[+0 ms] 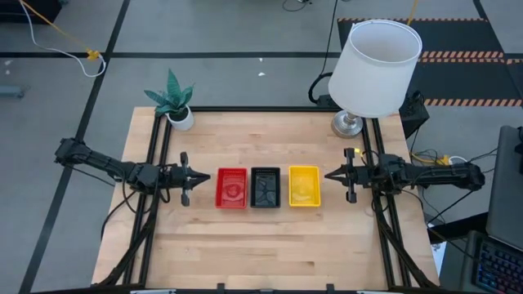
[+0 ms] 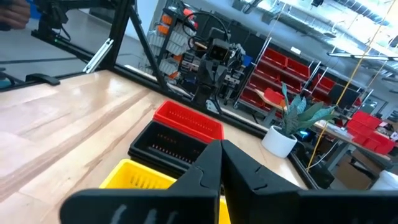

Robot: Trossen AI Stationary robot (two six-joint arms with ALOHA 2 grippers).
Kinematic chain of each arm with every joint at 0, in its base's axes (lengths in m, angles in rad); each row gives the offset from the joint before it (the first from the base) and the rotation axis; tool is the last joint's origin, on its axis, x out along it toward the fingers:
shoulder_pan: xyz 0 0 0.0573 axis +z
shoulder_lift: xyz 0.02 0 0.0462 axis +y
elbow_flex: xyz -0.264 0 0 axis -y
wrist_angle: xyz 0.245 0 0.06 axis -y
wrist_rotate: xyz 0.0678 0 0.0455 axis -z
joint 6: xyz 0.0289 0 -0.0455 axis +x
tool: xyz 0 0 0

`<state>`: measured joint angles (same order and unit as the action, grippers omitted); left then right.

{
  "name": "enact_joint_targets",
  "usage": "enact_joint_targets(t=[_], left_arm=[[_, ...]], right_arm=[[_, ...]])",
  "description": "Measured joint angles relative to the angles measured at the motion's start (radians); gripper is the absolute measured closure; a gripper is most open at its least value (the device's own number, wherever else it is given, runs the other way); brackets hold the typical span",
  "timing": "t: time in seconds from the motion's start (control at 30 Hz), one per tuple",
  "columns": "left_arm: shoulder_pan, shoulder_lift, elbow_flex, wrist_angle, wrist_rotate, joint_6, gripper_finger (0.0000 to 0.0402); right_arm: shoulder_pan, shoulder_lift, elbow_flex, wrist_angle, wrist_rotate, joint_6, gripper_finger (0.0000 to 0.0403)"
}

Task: Stack baskets by color
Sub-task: Return to Home Position

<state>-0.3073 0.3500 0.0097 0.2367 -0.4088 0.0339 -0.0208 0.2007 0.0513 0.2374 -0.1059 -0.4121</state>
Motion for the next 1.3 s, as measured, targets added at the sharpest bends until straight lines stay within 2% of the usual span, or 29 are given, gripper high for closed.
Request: enact_joint_targets(t=[0.43,1.3], left_arm=[[0.0,0.0,0.0,0.0,0.0,-0.017,0.0376],[0.0,0.0,0.001,0.0,-0.001,-0.016,0.0376]], right_arm=[[0.0,-0.2,0.0,-0.13,0.003,-0.039,0.0403],[0.0,-0.199,-0.001,-0.172,0.053,-0.047,0.0403]])
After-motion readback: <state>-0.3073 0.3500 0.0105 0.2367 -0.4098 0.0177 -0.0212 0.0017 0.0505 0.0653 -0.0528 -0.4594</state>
